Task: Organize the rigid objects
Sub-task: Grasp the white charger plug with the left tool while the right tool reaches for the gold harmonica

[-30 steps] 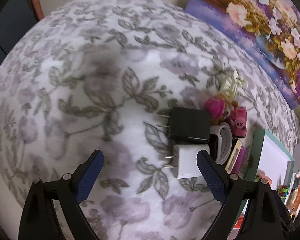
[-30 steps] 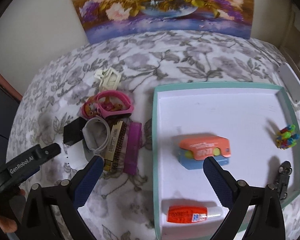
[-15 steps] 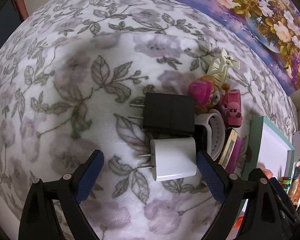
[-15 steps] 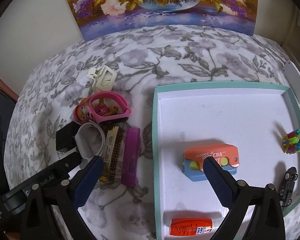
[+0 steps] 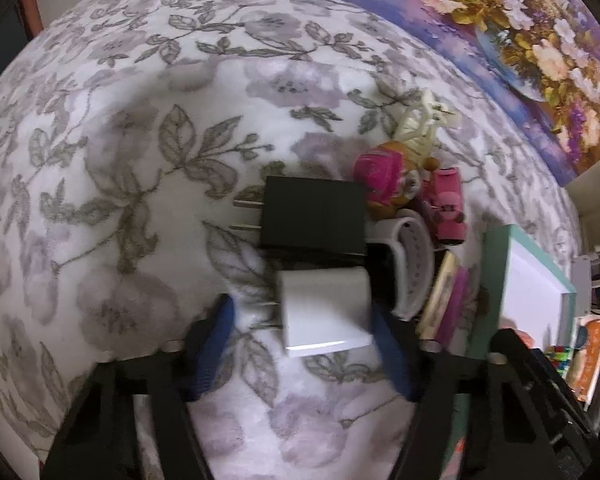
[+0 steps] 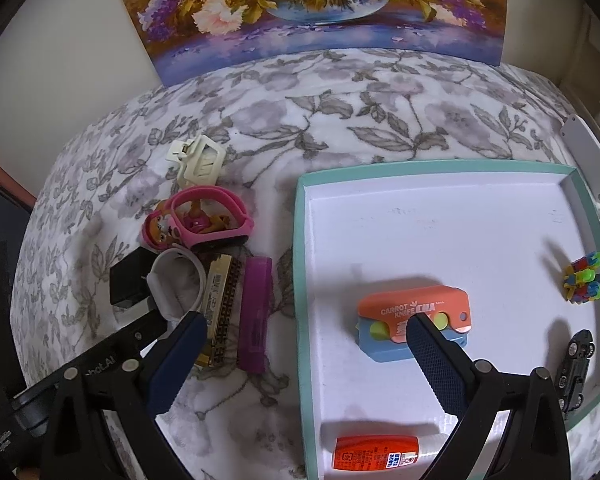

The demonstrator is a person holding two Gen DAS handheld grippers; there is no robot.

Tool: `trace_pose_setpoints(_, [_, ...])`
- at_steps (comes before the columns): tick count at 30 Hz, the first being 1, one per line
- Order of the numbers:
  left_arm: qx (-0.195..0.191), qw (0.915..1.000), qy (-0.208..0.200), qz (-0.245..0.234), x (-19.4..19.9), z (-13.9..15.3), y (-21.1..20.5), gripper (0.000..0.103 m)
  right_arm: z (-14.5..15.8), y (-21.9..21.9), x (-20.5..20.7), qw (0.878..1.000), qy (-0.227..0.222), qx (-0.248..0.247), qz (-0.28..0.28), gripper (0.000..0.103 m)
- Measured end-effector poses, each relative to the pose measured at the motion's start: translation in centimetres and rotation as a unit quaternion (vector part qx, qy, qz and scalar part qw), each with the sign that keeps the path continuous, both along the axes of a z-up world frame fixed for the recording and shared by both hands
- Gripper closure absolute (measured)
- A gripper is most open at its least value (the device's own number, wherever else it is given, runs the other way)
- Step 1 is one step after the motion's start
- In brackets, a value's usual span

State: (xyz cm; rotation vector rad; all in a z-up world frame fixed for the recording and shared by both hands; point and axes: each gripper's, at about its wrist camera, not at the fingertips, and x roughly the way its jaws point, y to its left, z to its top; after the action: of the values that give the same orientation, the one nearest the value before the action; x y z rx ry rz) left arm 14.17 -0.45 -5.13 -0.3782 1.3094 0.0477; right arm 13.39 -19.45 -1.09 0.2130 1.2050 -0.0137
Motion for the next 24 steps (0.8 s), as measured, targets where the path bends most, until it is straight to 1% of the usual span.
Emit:
trace_pose_setpoints(3, [0.003,1.0,0.001,-0.001,-0.1,0.2,0.0,0.042,0.0,0.0,0.0,1.0,-0.002,-0.001,0.003,0.002])
trace_pose_setpoints(6, [-0.002,0.9999,0.006,0.014,-0.1,0.4,0.9,0.042,0.1,0.4,0.0,1.0,-0.007,-0.001,0.009,0.002])
trace_pose_setpoints(7, [0.0,0.9997,0.006,0.024,-0.2,0.6,1.4,0.042,0.2,0.6,0.0,1.0,-0.01,0.0,0.013,0.004])
trace_pose_setpoints(10, [0.001,0.9989,0.005,0.047,-0.4,1.1,2.9,0.042,0.4,1.4,0.0,0.999,-0.017,-0.002,0.03,0.016])
trace_pose_setpoints(15, [-0.008,0.9975,0.004,0.07,-0.7,1.3,4.2,0.042,0.7,3.3,0.0,0.998,-0.029,0.001,0.062,0.024])
trace_pose_setpoints(17, [-0.006,0.9974,0.004,0.071,-0.8,1.3,4.5,0.042,0.5,4.1,0.0,0.997,-0.03,0.001,0.074,0.03])
trace_pose_setpoints(18, [-0.008,0.9973,0.005,0.072,-0.8,1.2,4.6,0.042,0.4,4.5,0.0,0.996,-0.029,0.001,0.08,0.032])
trace_pose_setpoints(20, [-0.012,0.9971,0.008,0.075,-0.7,1.1,4.8,0.042,-0.1,5.4,0.1,0.995,-0.023,-0.003,0.092,0.041])
trace_pose_setpoints(24, [-0.014,0.997,0.011,0.075,-0.8,1.1,4.8,0.042,-1.6,6.5,0.3,0.994,-0.006,-0.018,0.103,0.051])
